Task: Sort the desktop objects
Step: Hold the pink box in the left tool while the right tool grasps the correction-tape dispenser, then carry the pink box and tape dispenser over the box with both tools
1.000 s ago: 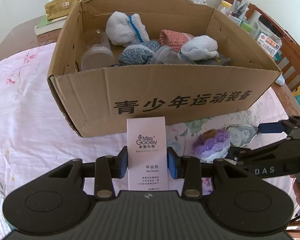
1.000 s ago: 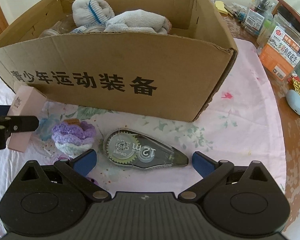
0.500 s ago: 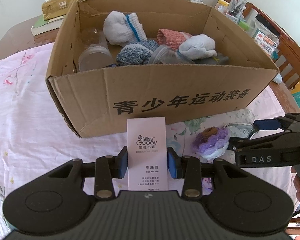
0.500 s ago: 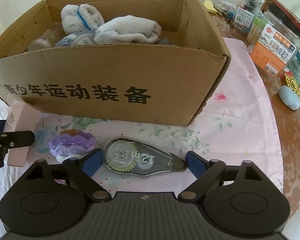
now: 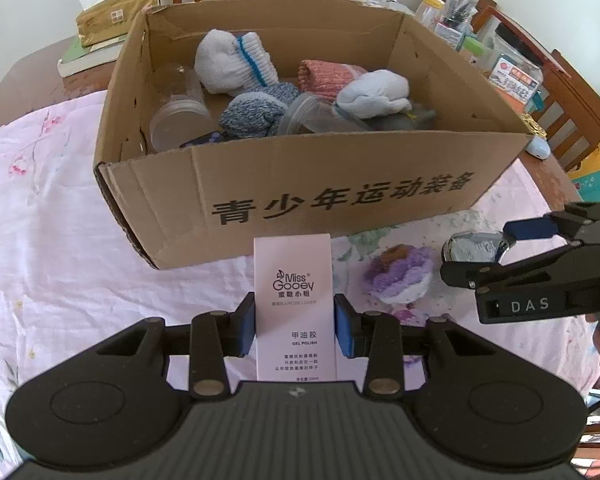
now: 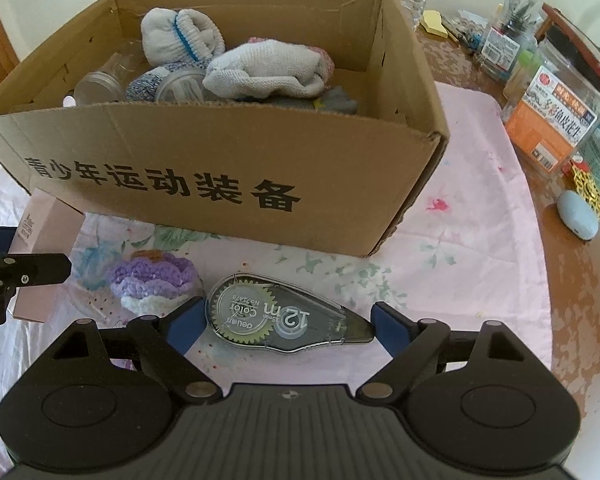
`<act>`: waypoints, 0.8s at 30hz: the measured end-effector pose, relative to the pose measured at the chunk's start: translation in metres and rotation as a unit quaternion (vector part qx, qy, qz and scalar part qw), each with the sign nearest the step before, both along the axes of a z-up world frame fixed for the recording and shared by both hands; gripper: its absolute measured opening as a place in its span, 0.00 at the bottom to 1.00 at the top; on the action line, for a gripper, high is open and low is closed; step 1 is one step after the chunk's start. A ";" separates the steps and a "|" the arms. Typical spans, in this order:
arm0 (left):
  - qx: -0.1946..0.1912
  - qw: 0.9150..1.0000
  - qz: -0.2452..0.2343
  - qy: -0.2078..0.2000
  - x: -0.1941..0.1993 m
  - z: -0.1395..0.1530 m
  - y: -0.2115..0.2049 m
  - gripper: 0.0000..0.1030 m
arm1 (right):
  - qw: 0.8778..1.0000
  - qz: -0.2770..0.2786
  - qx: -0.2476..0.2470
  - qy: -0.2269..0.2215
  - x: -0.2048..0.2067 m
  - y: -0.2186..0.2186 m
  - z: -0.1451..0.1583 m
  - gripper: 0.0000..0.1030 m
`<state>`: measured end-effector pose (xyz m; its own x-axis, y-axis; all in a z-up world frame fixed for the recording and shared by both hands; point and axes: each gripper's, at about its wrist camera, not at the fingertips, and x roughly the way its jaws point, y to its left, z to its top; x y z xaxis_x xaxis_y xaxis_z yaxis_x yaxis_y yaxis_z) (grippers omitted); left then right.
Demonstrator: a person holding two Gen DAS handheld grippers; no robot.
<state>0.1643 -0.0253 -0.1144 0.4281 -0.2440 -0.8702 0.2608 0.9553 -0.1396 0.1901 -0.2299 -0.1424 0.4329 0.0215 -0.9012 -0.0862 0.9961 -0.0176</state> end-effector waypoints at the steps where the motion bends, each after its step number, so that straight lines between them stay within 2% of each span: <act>1: -0.001 1.000 -0.001 0.001 -0.002 0.002 -0.001 0.37 | 1.000 0.003 -0.001 0.000 0.000 -0.001 0.002 0.89; 8: -0.002 1.000 -0.022 0.002 -0.012 0.019 -0.011 0.37 | 1.000 0.023 0.001 -0.005 -0.004 -0.003 0.024 0.89; 15: 0.004 0.998 -0.055 -0.003 -0.018 0.034 -0.017 0.37 | 0.998 0.059 0.002 -0.027 -0.007 -0.002 0.049 0.89; 24: 0.004 0.997 -0.070 -0.027 -0.020 0.061 -0.018 0.37 | 0.994 0.093 0.006 -0.048 -0.005 0.002 0.075 0.89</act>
<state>0.1448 -0.0430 -0.0537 0.4373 -0.2973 -0.8488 0.3991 0.9099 -0.1132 0.1847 -0.2283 -0.0676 0.5042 0.1205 -0.8551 -0.2674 0.9633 -0.0220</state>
